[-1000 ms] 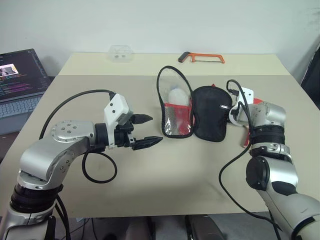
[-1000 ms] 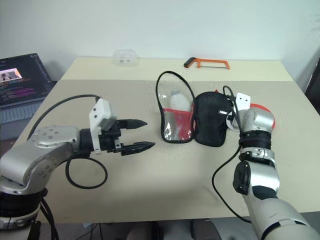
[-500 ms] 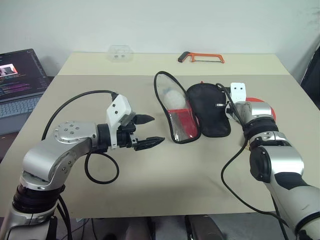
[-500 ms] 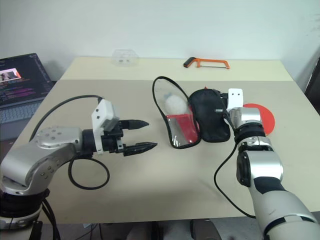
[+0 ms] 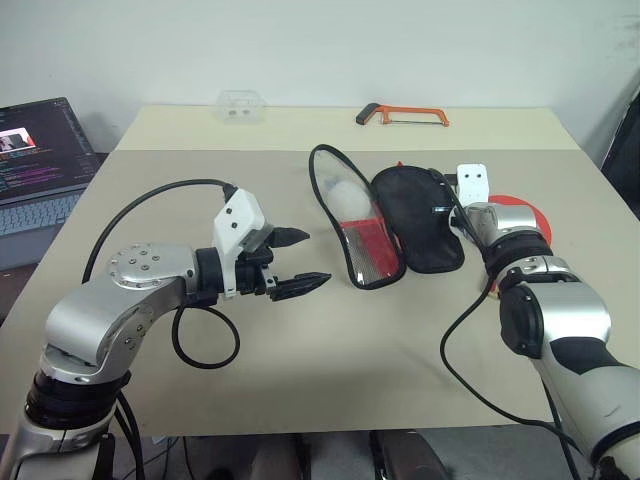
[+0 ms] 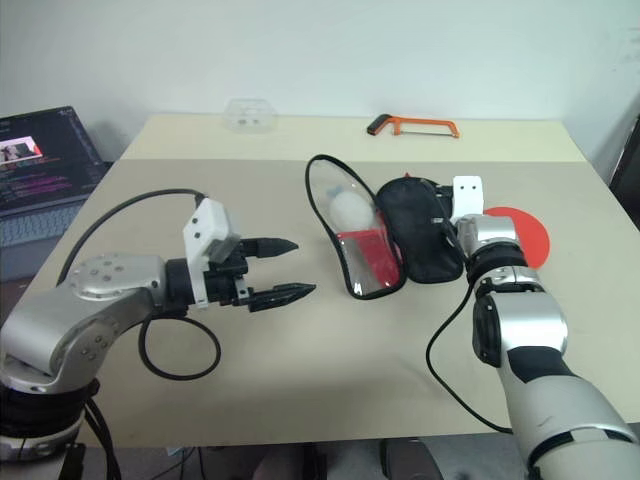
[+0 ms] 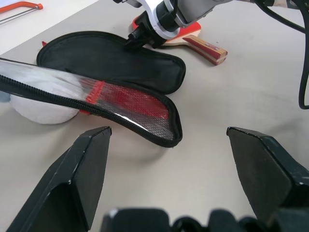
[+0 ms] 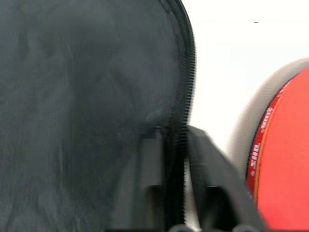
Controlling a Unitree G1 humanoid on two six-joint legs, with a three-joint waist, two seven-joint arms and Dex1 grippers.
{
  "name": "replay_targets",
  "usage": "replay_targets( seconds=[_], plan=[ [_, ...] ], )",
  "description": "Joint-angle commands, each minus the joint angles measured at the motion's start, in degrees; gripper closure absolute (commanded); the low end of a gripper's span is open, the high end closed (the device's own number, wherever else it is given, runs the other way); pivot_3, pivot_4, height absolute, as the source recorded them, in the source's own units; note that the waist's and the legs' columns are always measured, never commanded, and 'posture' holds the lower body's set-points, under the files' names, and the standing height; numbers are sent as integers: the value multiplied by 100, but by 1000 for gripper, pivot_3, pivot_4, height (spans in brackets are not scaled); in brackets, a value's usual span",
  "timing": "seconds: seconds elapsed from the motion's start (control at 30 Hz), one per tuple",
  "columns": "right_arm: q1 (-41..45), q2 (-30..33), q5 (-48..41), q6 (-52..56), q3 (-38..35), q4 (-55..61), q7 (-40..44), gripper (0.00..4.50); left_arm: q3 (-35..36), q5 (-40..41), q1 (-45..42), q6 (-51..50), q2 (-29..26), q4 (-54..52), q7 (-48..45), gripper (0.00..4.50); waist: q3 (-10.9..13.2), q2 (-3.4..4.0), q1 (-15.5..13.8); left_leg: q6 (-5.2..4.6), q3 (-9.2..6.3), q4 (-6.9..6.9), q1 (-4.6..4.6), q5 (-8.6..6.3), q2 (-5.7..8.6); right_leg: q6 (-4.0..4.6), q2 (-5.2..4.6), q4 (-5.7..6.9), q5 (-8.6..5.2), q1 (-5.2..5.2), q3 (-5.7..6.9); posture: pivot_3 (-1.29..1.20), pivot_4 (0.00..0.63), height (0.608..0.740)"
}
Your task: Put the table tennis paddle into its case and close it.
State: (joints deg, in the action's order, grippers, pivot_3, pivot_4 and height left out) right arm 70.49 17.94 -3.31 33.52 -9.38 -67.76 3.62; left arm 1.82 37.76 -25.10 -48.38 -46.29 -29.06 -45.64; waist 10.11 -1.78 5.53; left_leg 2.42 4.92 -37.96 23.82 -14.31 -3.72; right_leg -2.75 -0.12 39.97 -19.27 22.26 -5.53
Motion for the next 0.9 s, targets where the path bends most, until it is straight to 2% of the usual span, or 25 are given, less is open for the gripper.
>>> replay_targets(
  seconds=[0.03, 0.17, 0.27, 0.5, 0.6, 0.7, 0.9],
  plan=[
    [260, 167, 3, 37, -15, 151, 42, 2271, 59, 3, -66, 78, -17, -145, -1, 307, 0, 0, -1, 0, 0, 0, 0, 0, 0, 0, -1, 0, 0, 0, 0, 0, 150, 740],
    [352, 384, -39, 426, -48, 547, 42, 958, -4, -32, -119, 160, 19, -44, -77, 307, 1, 1, -41, 0, -1, 0, 2, 0, -1, 0, -4, -1, 0, 1, 1, 0, 150, 740],
    [200, 620, -114, 1338, -172, 1631, -140, 15, -52, -100, -201, 329, 11, 178, -270, 307, 3, 4, -57, 0, -1, 0, 5, 0, -1, 0, -4, -1, 0, 3, 1, 0, 150, 740],
    [-1212, 632, -114, 4524, -830, 6078, -698, 15, -104, 45, -612, 682, 103, 669, -968, 307, 2, 4, -108, 0, -15, 4, 17, 0, -22, 0, -6, -5, -2, 6, 3, 0, 150, 740],
    [-1700, 553, -47, 5424, -1008, 7203, -728, 15, -215, -9, -740, 774, 116, 837, -1250, 307, 3, 5, -119, 0, -9, 4, 19, 0, -11, 0, -5, -3, -2, 8, 5, 0, 150, 740],
    [-2242, 397, 58, 5890, -1231, 7931, -784, 15, -431, -197, -882, 940, 175, 1102, -1473, 307, 2, 4, -124, 0, -7, 2, 16, 0, 2, 0, -3, 0, -2, 9, 6, 0, 150, 740],
    [-2716, 196, 202, 5898, -1526, 8256, -826, 15, -649, -295, -1095, 1051, 333, 1314, -1695, 307, 2, 4, -118, 0, 0, 2, 15, 0, 5, -1, 2, -1, -3, 10, 0, 0, 150, 740]
  ],
)
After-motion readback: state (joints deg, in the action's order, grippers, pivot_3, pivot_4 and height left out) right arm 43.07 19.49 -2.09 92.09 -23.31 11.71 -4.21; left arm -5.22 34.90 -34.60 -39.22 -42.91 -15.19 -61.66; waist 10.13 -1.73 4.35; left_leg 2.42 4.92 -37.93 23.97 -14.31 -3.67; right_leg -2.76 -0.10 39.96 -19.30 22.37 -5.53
